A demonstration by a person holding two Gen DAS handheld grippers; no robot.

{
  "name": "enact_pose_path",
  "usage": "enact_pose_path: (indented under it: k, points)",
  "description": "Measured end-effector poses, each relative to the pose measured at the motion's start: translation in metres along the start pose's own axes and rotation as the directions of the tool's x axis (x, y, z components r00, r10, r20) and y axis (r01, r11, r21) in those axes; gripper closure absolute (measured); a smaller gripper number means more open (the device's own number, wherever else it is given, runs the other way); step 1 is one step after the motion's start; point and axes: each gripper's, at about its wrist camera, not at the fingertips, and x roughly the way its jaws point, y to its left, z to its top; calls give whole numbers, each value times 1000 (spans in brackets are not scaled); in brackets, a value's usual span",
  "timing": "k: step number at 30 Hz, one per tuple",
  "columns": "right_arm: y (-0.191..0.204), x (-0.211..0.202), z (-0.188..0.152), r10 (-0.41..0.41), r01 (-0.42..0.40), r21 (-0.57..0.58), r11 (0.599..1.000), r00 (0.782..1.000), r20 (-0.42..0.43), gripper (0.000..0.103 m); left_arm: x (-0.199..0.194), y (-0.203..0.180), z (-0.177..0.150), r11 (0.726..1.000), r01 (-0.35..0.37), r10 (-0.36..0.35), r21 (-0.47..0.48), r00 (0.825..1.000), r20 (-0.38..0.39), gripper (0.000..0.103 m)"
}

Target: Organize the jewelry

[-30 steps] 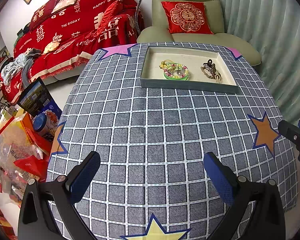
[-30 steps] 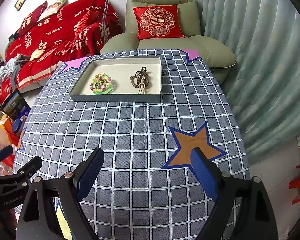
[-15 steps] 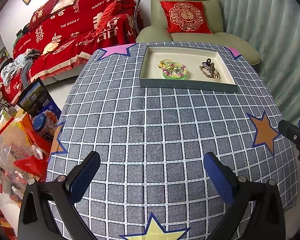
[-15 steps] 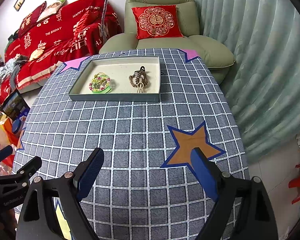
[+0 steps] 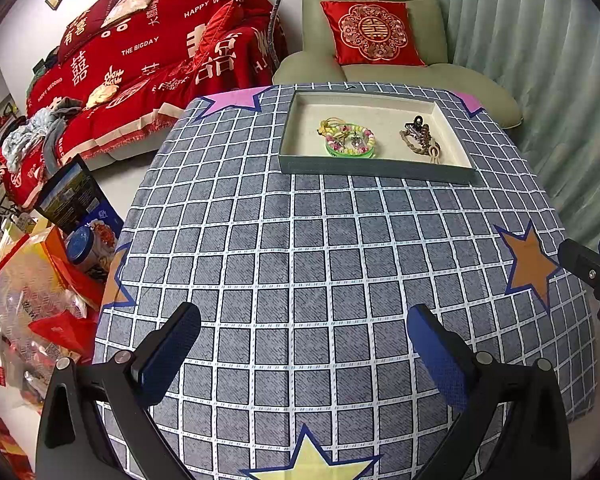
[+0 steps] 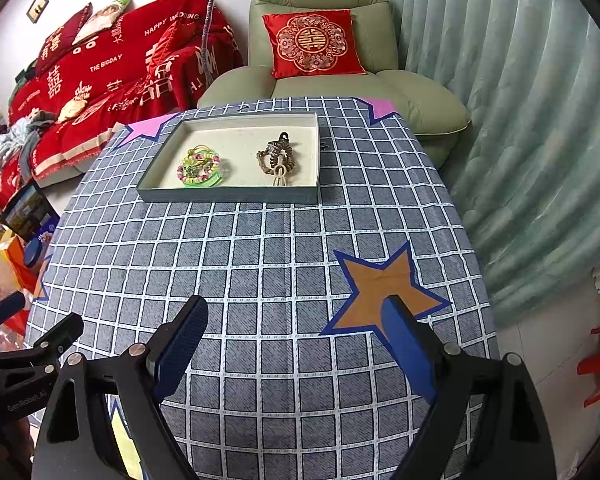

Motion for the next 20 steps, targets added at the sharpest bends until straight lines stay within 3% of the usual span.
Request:
enact_pose_path:
  k: [20]
  points:
    - [1,3,-3,-1,1,-4,1000,1000,-11,13,0,4,-1,1000,18,-18,-7,1000,3,0]
